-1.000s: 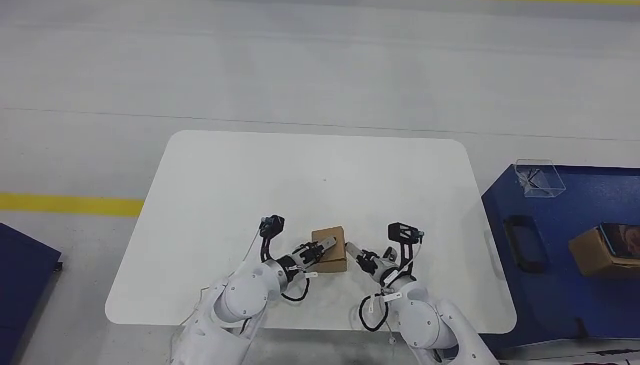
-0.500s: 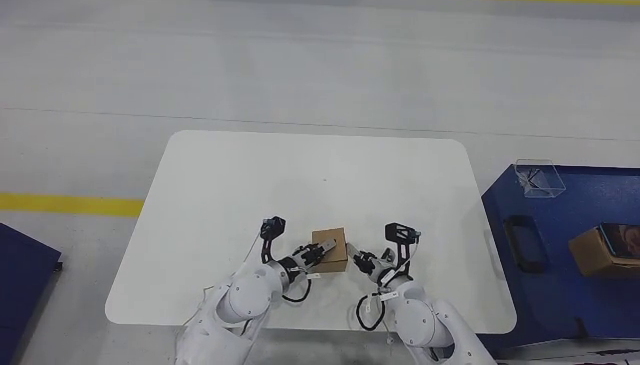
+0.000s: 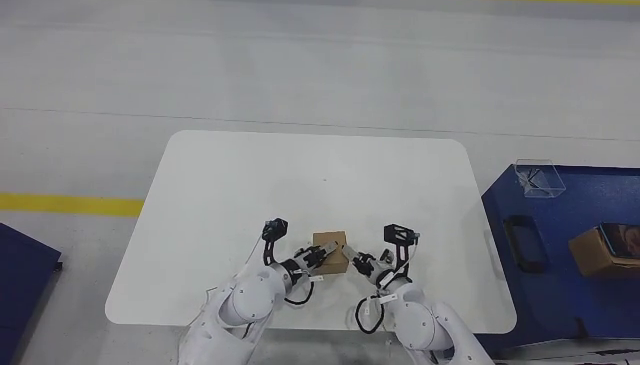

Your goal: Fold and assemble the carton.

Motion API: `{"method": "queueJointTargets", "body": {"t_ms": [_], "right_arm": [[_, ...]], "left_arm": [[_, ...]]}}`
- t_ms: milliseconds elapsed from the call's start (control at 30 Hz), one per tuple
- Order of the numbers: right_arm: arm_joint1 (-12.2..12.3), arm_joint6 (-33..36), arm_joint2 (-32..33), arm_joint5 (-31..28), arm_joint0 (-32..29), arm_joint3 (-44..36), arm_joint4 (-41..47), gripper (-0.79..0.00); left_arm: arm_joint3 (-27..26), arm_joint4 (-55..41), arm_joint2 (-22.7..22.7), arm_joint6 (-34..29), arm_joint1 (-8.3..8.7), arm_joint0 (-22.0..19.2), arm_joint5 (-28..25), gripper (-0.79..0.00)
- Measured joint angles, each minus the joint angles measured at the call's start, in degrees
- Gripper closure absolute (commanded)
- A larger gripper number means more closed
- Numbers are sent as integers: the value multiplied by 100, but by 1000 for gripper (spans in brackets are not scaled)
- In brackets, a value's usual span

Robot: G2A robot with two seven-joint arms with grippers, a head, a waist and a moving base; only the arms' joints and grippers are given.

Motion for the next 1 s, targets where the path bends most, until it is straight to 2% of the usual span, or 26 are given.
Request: {"method": "queueJointTargets", "body": {"t_ms": [133,233,367,633,700,767,800,867,1000], "right_arm": [[-28,206,-88,280,177,135,-45,-785],[-33,203,-100,251,171,83,-74,-785],[-20,245,-54,53,50,-52,10,-785],[-20,244,-55,64,54,-47,8,-785],[-23,128,26,-21,5,-85,155,-785],[-19,-66,242,-192,-117,-181,516,-785],[-9,-174,438,-325,-225,-264,797,-785],[13,-255,746,-544,-404,-396,1185,-785],[52,-173,1264,-776,-651,-507,1788,-785]], "left_arm": [[-192,-113,-125,84,32,148,-138,-785],[-347,-227,-220,272,52,286,-382,-785],[-499,-609,-302,1066,20,548,-842,-785],[-500,-790,-312,1102,15,570,-865,-785],[-580,-789,-470,1378,37,621,-1020,-785],[-707,-440,-529,1795,86,680,-1385,-785],[-768,25,-534,2002,120,726,-1652,-785],[-830,852,-540,2116,175,754,-2088,-785],[-786,2532,-635,2139,329,732,-3439,-785]]}}
